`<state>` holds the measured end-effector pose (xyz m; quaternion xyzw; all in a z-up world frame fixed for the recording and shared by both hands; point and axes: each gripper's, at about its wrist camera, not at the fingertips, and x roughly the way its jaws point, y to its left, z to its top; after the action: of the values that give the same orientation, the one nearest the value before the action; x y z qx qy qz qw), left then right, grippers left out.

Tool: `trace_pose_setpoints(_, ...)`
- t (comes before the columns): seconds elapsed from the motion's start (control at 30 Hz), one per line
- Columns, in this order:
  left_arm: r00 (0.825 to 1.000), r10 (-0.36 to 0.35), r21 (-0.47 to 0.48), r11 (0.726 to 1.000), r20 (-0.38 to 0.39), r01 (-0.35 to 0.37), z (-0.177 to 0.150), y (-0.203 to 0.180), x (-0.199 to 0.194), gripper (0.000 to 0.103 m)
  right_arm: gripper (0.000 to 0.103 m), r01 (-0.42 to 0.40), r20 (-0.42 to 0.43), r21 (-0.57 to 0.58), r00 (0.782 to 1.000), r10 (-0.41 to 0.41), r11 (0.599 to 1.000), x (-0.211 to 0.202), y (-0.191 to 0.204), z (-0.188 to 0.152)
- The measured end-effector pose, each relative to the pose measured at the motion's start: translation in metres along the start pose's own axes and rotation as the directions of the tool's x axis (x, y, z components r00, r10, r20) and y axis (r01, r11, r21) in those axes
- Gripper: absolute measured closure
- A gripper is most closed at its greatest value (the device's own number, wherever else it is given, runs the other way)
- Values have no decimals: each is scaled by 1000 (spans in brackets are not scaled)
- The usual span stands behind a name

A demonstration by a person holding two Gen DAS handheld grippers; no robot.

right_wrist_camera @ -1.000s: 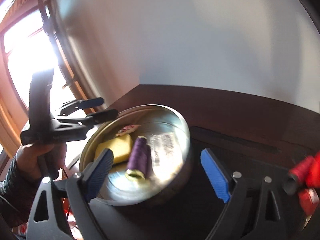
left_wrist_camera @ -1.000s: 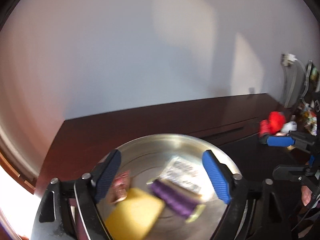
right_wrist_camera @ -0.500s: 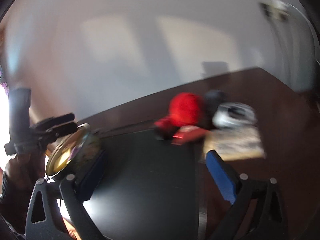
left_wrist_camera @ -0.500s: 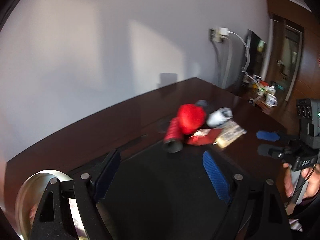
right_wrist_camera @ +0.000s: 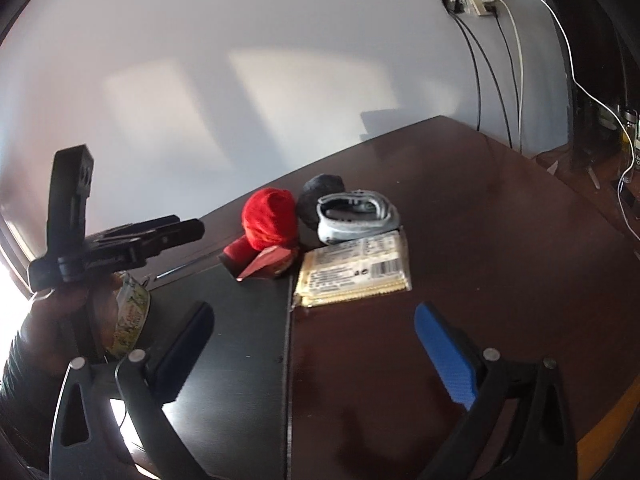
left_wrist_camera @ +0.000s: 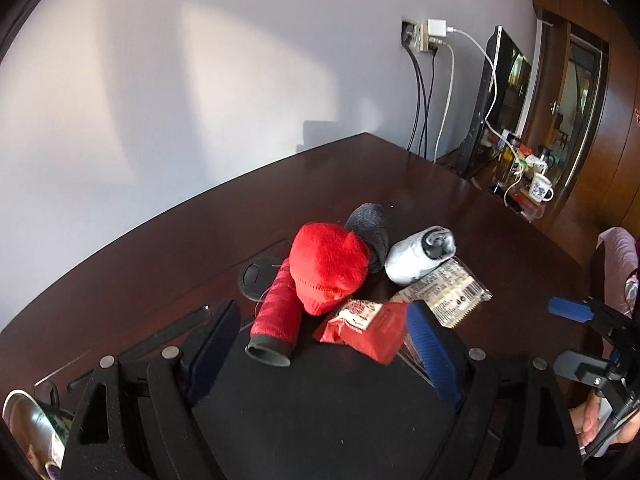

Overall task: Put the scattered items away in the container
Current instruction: 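Move the left gripper toward the red knit hat while the right approaches the grey-white sock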

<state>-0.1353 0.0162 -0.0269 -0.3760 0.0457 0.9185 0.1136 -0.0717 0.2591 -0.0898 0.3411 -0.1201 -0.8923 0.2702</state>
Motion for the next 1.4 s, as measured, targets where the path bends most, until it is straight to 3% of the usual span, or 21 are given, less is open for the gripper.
trace_pose_setpoints(0.3,998,18,68,998,-55,-14,16,-11,41,17,0,1,-16,-1,1000,-1,1000,7,-8,6)
trace_pose_setpoints(0.57,997,-5,45,999,-70,8,18,-5,59,17,1,23,-33,-41,999,-25,999,25,-19,26)
trace_pose_setpoints(0.73,997,8,38,999,-74,-5,15,-1,64,17,1,12,-41,-187,999,-20,982,40,-15,44)
trace_pose_setpoints(0.93,998,7,11,1000,-69,-6,14,10,66,17,1,60,-55,-411,994,-90,910,46,-2,61)
trace_pose_setpoints(1.1,998,3,15,1000,-69,-2,15,9,70,17,1,50,-88,-458,991,-101,888,53,-1,64)
trace_pose_setpoints(1.4,998,26,-1,1000,-51,-26,14,15,75,17,1,37,-128,-458,986,-107,888,67,-3,63)
